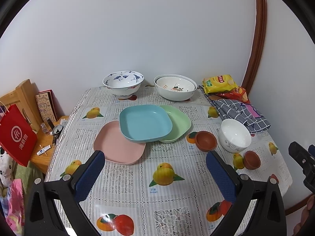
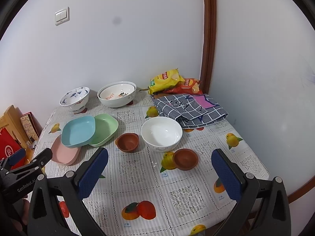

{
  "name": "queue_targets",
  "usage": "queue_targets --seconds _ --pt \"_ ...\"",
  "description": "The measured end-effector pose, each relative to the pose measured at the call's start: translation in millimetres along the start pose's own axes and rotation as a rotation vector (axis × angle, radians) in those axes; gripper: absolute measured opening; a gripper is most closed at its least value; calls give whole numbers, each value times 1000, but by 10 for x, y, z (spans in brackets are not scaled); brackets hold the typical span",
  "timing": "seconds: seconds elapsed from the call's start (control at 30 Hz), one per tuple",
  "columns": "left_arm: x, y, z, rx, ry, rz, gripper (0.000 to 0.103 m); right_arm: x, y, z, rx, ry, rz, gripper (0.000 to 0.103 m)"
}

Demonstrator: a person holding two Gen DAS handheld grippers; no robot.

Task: Organize plates and bowls

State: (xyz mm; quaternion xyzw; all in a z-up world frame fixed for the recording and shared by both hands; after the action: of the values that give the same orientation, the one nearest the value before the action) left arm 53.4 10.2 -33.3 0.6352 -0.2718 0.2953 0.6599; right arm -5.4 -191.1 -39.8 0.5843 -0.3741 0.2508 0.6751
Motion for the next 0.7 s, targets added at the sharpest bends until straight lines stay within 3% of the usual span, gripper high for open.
queue_targets --seconds 0.43,0.7 --pt "120 -160 -53 15 8 29 103 -5 -211 -53 30 10 -14 103" --pt "123 -349 -129 37 3 4 103 19 -432 -91 43 24 -20 103"
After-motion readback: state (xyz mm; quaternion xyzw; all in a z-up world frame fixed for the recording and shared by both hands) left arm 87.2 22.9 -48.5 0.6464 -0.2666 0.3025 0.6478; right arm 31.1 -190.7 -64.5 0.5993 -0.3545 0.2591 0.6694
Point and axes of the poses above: each gripper's, at about its wrist camera, not at the fingertips, and y roughly against the way its jaws point, z to its right, x to its top, the point moved 7 cm from there along -y, roughly the way its jaws point, and after that the axes turned 2 degrees about -z, right-handed, at the moved point
